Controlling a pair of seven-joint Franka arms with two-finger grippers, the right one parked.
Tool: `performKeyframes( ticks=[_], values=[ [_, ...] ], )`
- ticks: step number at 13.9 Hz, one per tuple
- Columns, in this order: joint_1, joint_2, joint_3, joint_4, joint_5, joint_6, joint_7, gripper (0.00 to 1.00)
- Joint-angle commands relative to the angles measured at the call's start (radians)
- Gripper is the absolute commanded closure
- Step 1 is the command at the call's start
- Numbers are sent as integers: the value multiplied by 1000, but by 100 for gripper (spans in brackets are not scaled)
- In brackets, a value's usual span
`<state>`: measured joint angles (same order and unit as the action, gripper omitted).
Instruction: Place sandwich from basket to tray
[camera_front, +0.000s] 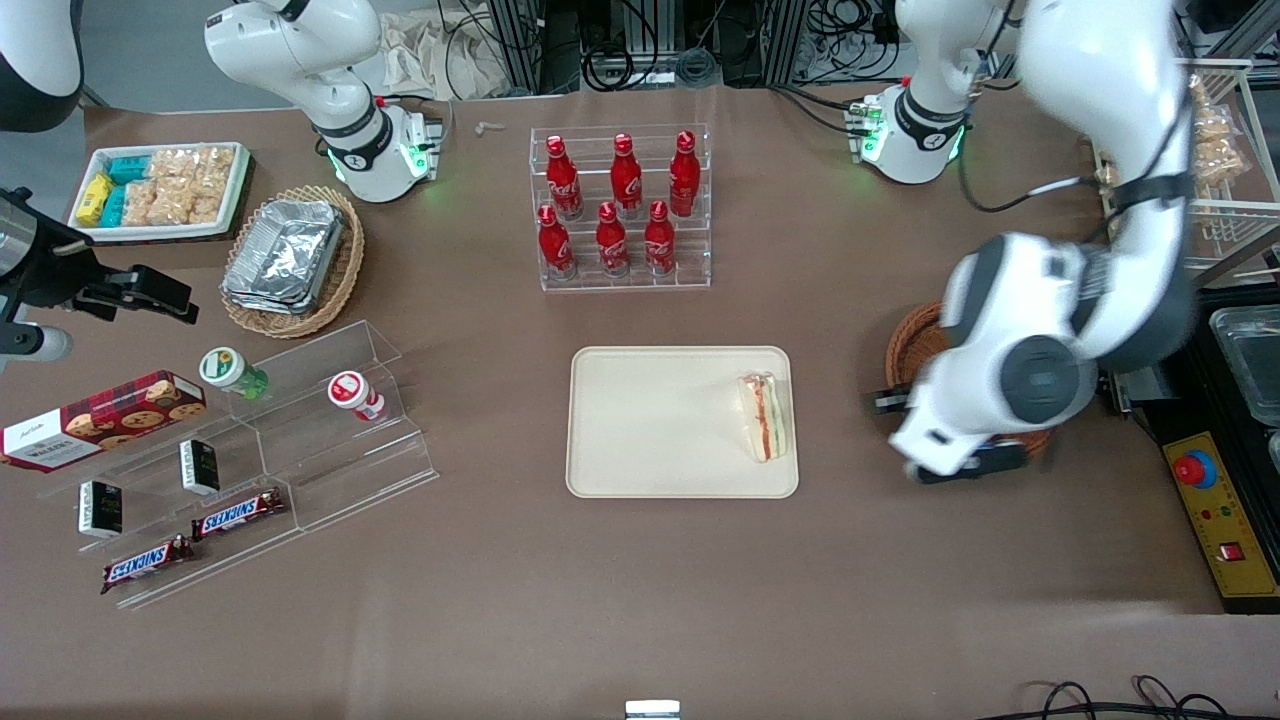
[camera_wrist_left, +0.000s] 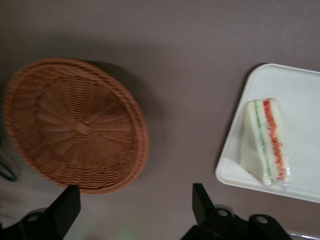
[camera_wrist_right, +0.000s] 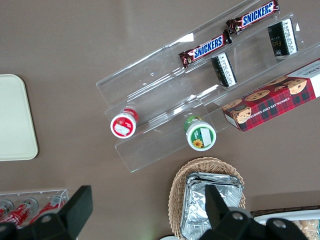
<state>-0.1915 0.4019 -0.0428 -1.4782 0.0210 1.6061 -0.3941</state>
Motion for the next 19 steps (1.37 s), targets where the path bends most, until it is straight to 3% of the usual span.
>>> performKeyframes(
  ticks=[1,6,12,19],
  values=[
    [64,-63,-12,-13,42,-31,108,0],
    [156,-133,-9,-8,56,-55,311,0],
    [182,-134,-11,140,54,-185,345,0],
    [188,-117,-12,194,45,-192,340,0]
  ],
)
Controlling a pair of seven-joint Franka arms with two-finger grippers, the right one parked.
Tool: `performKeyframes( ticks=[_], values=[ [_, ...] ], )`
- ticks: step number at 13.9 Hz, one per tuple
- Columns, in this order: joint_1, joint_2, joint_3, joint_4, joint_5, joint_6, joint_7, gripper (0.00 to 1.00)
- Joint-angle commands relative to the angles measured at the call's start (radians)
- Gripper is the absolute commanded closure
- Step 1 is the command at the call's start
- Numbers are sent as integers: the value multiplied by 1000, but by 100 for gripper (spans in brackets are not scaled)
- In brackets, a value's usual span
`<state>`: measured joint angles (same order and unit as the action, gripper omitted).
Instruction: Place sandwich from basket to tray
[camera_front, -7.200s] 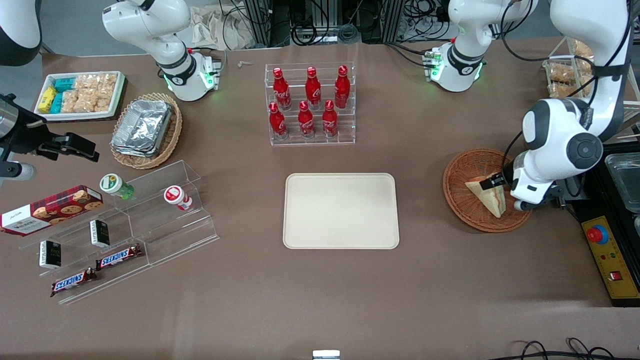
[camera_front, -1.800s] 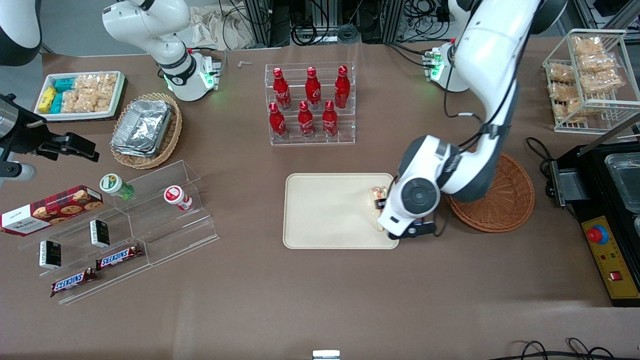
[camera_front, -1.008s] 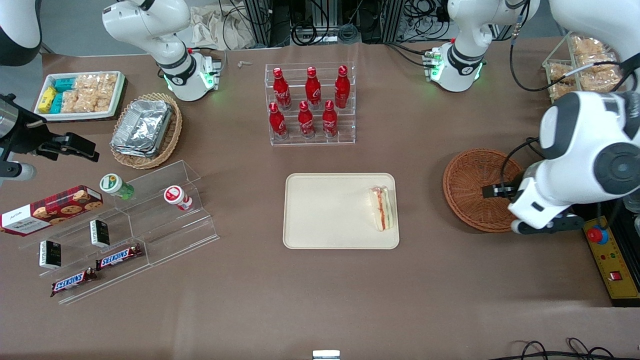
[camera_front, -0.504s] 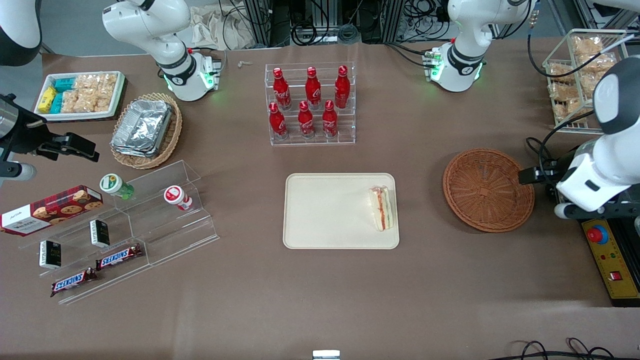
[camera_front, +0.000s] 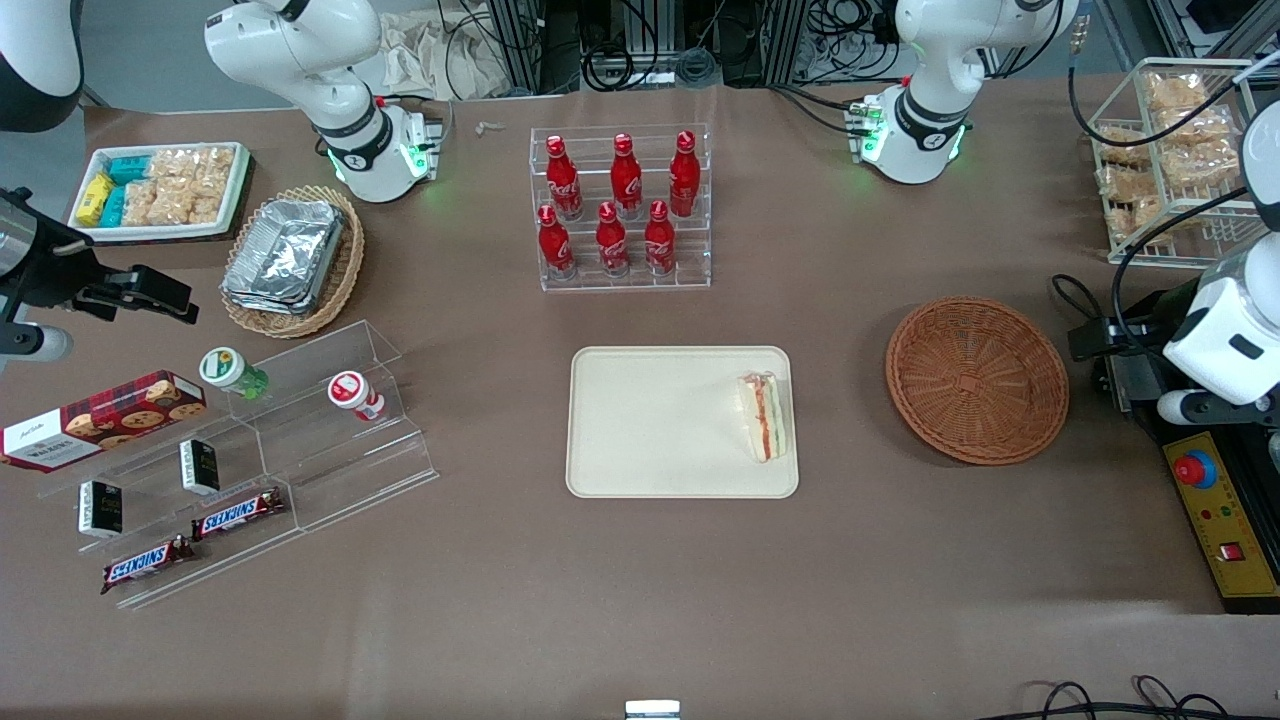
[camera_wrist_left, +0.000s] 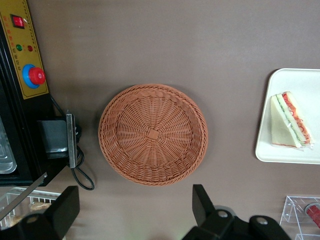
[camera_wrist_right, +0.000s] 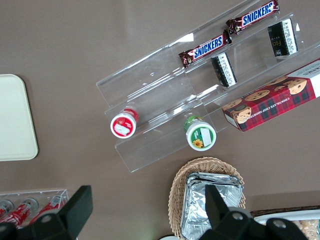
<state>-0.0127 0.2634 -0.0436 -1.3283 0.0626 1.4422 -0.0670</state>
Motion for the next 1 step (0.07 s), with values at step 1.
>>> performKeyframes(
  ticks=[1],
  values=[
    [10,23,-10,44,2,-28,13,0]
  ],
)
